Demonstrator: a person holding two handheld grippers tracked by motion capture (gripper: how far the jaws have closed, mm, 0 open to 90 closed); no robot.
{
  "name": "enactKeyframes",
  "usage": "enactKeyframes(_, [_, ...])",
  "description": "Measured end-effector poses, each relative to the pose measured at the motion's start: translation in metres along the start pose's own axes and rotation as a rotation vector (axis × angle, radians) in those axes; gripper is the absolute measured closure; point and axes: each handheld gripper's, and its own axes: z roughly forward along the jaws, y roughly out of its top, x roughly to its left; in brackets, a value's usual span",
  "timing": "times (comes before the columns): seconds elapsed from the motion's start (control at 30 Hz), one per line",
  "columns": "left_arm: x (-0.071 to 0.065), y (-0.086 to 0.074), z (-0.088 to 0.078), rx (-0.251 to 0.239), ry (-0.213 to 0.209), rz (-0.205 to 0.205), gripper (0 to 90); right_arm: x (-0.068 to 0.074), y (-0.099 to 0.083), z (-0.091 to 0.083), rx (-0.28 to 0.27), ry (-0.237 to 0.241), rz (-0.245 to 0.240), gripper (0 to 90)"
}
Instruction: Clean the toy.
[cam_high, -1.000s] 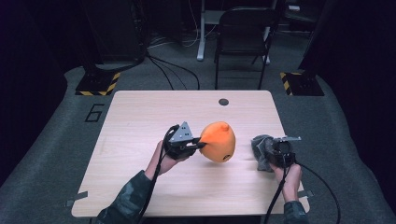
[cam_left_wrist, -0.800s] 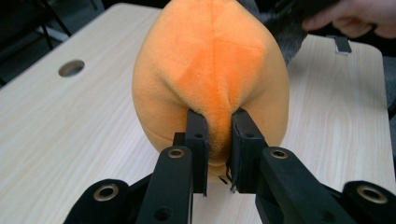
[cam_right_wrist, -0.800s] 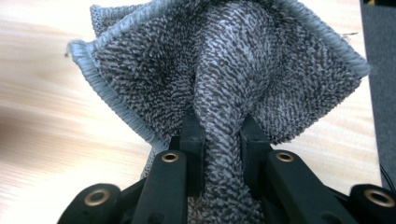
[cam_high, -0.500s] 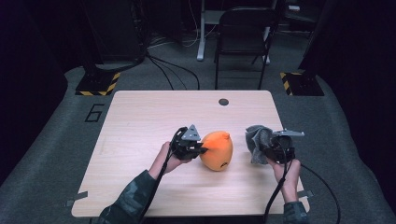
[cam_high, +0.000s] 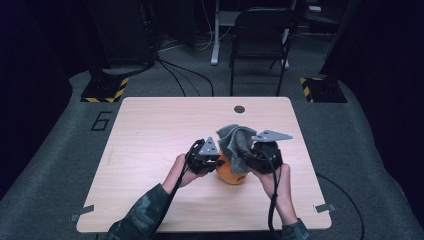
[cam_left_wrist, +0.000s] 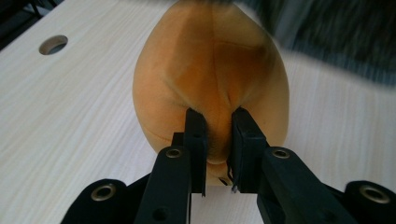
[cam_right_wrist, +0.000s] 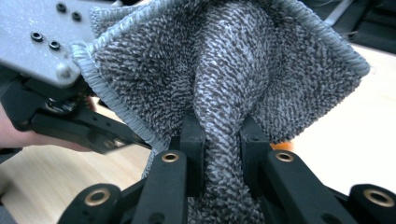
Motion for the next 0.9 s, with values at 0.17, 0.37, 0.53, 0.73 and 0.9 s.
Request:
enactKeyframes(0.17, [-0.004, 0.0, 0.002, 0.003, -0.013, 0.045, 79.3, 0.01, -0.004, 0.034, 0.098, -0.055, -0.04, 76.6])
enactKeyframes(0.37, [-0.002, -0.002, 0.004, -0.009, -0.035, 0.044, 79.4, -0.017, -0.016, 0.038, 0.113, -0.136, -0.011, 77.1])
enactKeyframes(0.53, [-0.002, -0.003, 0.005, -0.018, -0.042, 0.043, 79.4, -0.041, -0.023, 0.032, 0.121, -0.275, 0.02, 77.0])
enactKeyframes(0.73, [-0.001, -0.003, 0.005, -0.021, -0.039, 0.044, 79.2, -0.036, -0.015, 0.009, 0.031, -0.161, 0.039, 76.8])
enactKeyframes(0.9, [-0.003, -0.003, 0.004, -0.024, -0.046, 0.05, 79.1, 0.001, -0.006, 0.014, 0.036, -0.053, -0.048, 76.7])
